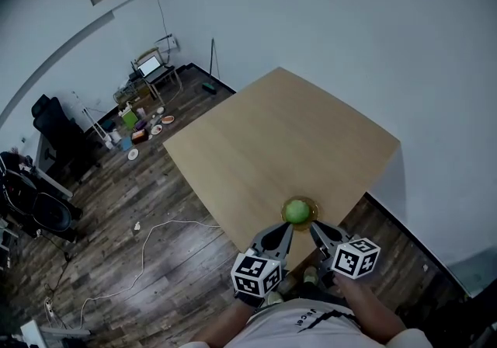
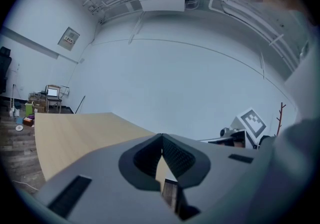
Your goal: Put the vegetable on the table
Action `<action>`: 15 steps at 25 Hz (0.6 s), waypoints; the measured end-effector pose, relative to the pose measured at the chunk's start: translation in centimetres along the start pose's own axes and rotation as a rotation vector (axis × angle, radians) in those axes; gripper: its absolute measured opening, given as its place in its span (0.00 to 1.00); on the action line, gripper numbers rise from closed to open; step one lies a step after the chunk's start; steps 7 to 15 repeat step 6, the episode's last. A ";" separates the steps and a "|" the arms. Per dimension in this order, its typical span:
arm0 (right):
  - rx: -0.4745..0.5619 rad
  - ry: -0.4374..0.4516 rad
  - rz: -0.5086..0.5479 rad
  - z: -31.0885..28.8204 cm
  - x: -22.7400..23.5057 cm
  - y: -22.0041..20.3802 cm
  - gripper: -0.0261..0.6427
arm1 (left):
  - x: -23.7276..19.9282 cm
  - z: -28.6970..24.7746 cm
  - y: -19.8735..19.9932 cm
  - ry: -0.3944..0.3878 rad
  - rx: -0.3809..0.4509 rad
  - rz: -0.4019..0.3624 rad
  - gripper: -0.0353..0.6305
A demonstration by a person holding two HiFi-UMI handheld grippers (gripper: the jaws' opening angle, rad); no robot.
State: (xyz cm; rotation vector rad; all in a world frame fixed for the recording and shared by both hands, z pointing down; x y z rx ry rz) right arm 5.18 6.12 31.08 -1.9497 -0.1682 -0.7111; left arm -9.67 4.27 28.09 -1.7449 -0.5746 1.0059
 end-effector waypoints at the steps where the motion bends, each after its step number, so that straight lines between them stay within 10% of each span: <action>1: 0.000 -0.001 0.001 0.1 -0.1 -0.2 0.06 | 0.0 0.2 -0.1 0.002 0.001 0.000 0.07; 15: 0.001 -0.002 0.003 0.2 -0.1 -1.5 0.06 | -0.2 0.9 -1.0 0.010 0.005 -0.003 0.07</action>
Point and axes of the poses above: the fingertips, and each gripper's own axes: z backward along the fingers, x to its right, y out of its top, the point moved 6 cm from there along z, backward along the fingers, and after that the axes turned 7 degrees about -y, right-handed, at the moved point
